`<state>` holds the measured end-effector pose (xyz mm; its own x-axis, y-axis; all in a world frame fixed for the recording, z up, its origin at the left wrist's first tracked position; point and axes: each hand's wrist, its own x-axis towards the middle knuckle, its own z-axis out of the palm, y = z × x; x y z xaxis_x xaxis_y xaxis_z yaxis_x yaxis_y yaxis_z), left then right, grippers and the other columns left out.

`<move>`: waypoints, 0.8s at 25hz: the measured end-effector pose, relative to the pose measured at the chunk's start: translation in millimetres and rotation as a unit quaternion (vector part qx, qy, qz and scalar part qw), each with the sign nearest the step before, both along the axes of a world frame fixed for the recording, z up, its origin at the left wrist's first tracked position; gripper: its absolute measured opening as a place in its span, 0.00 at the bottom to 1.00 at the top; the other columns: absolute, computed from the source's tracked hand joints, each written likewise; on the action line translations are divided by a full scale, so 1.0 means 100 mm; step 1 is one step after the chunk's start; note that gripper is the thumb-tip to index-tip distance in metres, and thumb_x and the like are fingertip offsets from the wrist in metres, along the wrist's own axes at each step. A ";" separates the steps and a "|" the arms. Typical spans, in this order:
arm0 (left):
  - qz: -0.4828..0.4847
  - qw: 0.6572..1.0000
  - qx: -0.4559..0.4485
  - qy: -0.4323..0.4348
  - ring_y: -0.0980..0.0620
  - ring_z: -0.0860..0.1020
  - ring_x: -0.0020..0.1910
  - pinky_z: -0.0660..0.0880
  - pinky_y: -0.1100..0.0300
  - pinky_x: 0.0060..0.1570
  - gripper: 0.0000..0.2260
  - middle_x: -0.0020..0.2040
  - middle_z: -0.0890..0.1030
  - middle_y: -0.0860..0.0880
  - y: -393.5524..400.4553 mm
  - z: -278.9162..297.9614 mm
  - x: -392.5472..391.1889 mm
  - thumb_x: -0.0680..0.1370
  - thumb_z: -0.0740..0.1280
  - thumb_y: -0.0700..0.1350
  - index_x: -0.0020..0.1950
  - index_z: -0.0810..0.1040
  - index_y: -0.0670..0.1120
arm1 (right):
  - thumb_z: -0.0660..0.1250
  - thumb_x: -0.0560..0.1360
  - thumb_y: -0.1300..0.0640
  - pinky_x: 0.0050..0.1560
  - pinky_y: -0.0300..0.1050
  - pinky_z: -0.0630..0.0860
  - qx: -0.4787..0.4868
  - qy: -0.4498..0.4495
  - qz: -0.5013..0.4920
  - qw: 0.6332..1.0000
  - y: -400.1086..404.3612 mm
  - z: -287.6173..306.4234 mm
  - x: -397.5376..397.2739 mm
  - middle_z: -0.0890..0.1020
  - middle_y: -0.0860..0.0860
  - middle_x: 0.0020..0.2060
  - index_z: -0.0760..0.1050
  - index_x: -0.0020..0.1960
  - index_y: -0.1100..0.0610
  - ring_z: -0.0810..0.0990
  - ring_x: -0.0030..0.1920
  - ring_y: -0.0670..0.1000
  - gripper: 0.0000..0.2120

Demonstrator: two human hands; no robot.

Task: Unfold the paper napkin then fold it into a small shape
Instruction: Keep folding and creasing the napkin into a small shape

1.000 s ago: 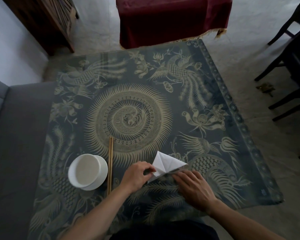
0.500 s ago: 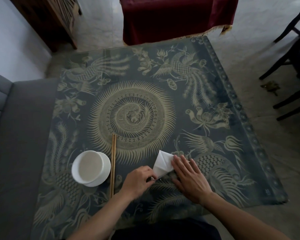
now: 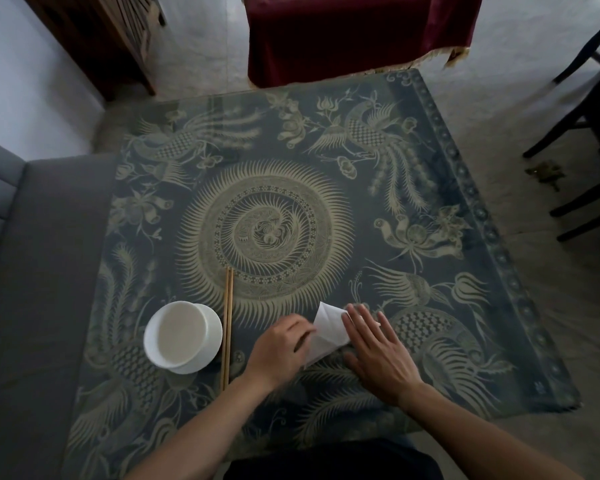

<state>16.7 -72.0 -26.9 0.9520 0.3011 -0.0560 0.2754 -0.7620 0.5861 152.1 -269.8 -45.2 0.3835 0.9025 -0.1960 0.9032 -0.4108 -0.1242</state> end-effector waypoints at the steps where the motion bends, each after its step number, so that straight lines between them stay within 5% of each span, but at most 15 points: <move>1: -0.011 0.999 0.039 -0.011 0.53 0.77 0.58 0.77 0.57 0.56 0.11 0.59 0.79 0.50 -0.03 -0.02 0.11 0.81 0.64 0.44 0.62 0.78 0.46 | 0.50 0.81 0.42 0.73 0.58 0.53 0.000 0.005 -0.002 1.000 0.04 0.01 -0.02 0.56 0.58 0.78 0.57 0.78 0.62 0.53 0.78 0.58 0.32; 4: -0.095 0.982 0.159 0.024 0.46 0.64 0.75 0.65 0.49 0.72 0.21 0.76 0.67 0.45 -0.14 -0.15 0.30 0.83 0.59 0.46 0.75 0.65 0.42 | 0.50 0.81 0.42 0.73 0.55 0.52 -0.007 0.015 -0.010 1.000 0.11 0.00 -0.08 0.56 0.59 0.78 0.56 0.78 0.63 0.53 0.78 0.57 0.33; 8: -0.138 0.962 0.209 0.109 0.47 0.47 0.79 0.51 0.45 0.77 0.26 0.81 0.49 0.46 -0.15 -0.29 0.29 0.85 0.48 0.53 0.80 0.50 0.43 | 0.49 0.81 0.40 0.74 0.55 0.50 -0.009 0.029 -0.022 0.999 0.10 -0.06 -0.08 0.54 0.58 0.78 0.53 0.79 0.63 0.51 0.78 0.57 0.34; 20: -0.151 0.952 0.198 0.178 0.47 0.38 0.78 0.40 0.37 0.73 0.29 0.80 0.40 0.51 -0.05 -0.40 0.23 0.83 0.41 0.60 0.80 0.40 0.48 | 0.48 0.82 0.38 0.75 0.59 0.50 -0.022 0.014 -0.061 0.998 -0.35 -0.18 0.26 0.55 0.54 0.79 0.53 0.79 0.58 0.49 0.79 0.54 0.34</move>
<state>39.9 -77.0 -67.3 0.9400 0.0811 -0.3313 0.1365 -0.9796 0.1474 178.5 -304.6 -62.8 0.4843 0.8394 -0.2468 0.8424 -0.5235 -0.1273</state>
